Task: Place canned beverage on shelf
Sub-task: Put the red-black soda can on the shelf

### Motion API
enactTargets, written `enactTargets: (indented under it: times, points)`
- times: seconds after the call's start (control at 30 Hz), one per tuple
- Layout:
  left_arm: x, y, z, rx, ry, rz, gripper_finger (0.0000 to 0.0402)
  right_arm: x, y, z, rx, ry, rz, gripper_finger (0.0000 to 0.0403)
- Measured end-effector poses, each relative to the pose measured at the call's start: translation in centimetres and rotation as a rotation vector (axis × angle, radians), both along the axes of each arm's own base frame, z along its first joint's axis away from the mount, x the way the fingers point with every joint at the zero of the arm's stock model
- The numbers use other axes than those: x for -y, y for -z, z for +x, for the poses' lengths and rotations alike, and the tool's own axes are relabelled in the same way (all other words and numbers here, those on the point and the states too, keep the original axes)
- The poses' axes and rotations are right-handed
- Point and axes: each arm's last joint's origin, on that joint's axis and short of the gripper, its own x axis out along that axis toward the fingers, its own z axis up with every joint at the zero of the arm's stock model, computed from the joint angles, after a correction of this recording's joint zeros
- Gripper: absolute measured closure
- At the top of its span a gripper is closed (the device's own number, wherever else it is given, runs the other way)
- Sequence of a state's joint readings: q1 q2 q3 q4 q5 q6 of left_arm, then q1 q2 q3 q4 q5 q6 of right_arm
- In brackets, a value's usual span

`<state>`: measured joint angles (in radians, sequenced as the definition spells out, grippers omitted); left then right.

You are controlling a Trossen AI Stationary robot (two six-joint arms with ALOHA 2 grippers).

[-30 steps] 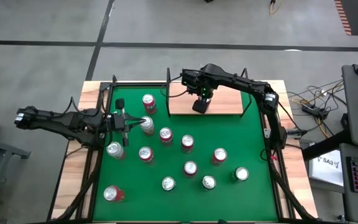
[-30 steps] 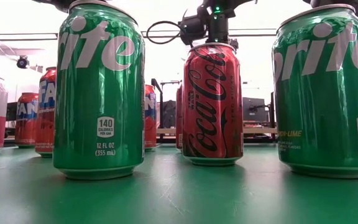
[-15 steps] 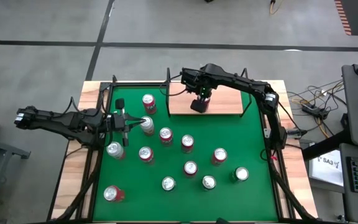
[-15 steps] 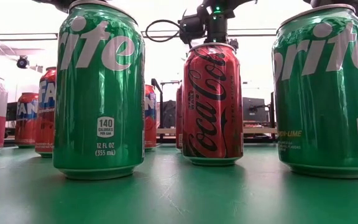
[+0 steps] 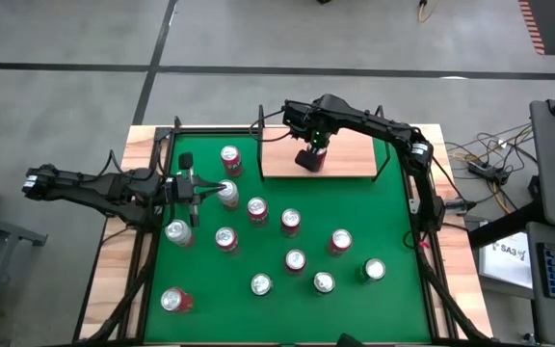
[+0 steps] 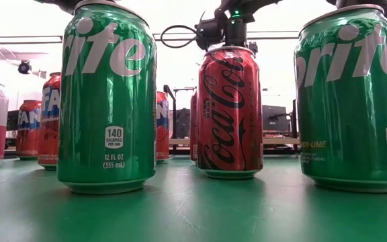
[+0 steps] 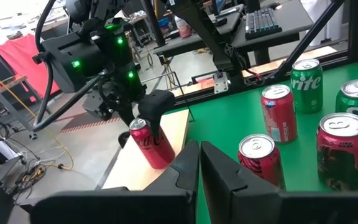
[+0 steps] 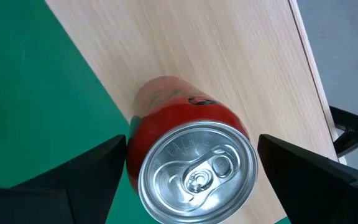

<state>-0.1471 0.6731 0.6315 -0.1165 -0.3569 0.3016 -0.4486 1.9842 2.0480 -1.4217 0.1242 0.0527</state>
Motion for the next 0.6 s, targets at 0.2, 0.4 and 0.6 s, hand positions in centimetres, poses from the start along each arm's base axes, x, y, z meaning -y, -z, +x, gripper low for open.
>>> enactTargets:
  times: [0.2, 0.4, 0.6]
  points:
    - [0.0, 0.03, -0.01, -0.003, 0.0, 0.001, 0.0402, 0.02, -0.01, 0.09, 0.009, 0.001, -0.004, 0.0048]
    - [0.0, 0.03, 0.0, -0.003, 0.0, 0.0, 0.0402, 0.06, -0.03, 0.17, 0.017, -0.001, -0.008, 0.0048]
    - [0.0, 0.03, -0.01, -0.003, 0.0, 0.0, 0.0402, 0.07, -0.03, 0.19, 0.018, -0.004, -0.009, 0.0048]
